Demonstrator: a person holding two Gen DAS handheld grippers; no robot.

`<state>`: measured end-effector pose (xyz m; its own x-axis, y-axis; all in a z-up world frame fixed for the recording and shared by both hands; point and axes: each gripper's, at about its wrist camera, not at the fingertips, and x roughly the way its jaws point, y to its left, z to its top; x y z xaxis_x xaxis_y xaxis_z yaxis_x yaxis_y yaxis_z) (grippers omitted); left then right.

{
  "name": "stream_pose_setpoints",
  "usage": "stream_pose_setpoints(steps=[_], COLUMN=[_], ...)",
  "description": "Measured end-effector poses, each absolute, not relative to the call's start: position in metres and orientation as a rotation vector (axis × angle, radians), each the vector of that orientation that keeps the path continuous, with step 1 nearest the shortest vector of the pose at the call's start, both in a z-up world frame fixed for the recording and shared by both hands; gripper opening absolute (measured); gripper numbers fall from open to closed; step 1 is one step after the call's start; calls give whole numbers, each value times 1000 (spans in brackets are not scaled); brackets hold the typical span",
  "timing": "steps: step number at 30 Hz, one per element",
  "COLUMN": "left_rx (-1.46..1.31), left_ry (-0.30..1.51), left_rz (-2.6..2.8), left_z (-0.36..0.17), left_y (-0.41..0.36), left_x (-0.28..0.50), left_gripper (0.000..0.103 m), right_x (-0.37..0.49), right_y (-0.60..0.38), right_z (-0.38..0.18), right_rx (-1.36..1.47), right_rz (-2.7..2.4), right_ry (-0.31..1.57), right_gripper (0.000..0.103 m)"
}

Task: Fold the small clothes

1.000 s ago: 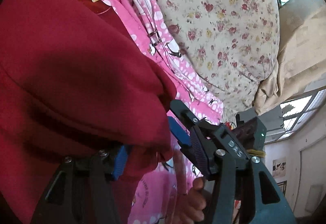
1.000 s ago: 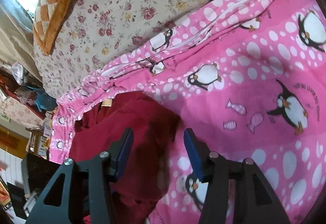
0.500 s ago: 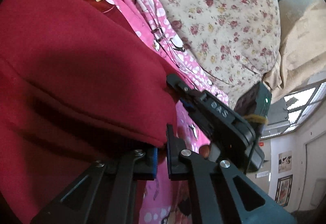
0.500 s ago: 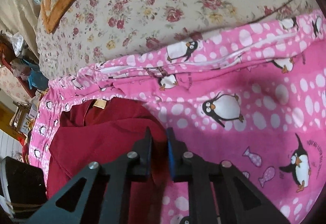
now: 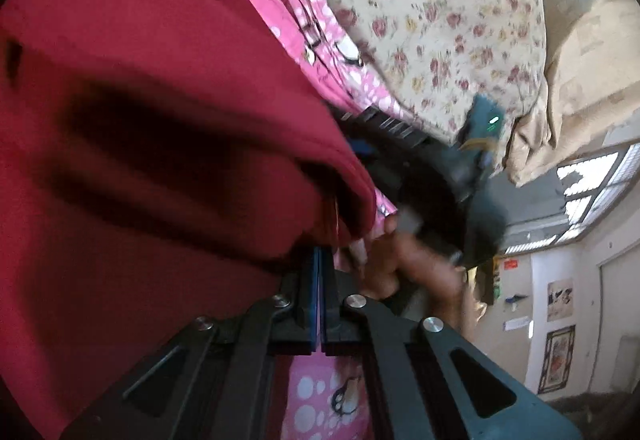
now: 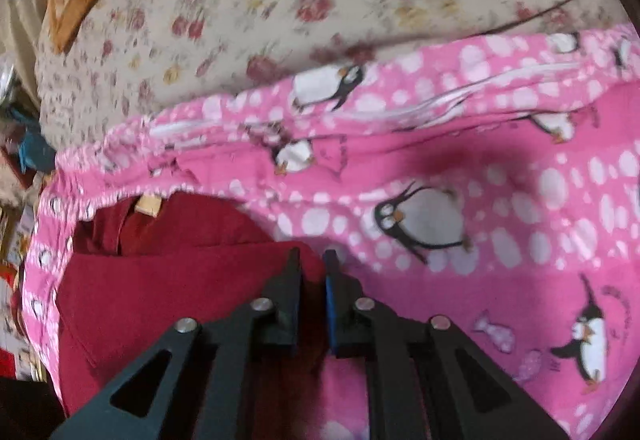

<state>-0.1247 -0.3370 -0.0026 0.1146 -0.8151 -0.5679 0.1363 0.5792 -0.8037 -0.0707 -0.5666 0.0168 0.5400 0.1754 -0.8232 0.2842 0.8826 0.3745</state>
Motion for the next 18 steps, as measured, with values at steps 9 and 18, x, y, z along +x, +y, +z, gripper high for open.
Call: stream_pose_setpoints(steps=[9,18], left_rx=[-493,-415], left_ry=[1175,1159], left_rz=[-774,-691], left_z=[30,38], left_y=[-328,-298], left_x=[-141,-143], left_gripper=[0,0], right_x=[-113,-134], right_y=[-541,-518], right_z=[82,77], right_rx=[398,441], right_rz=[-11,42], right_ry=[949,988], right_gripper=[31,31])
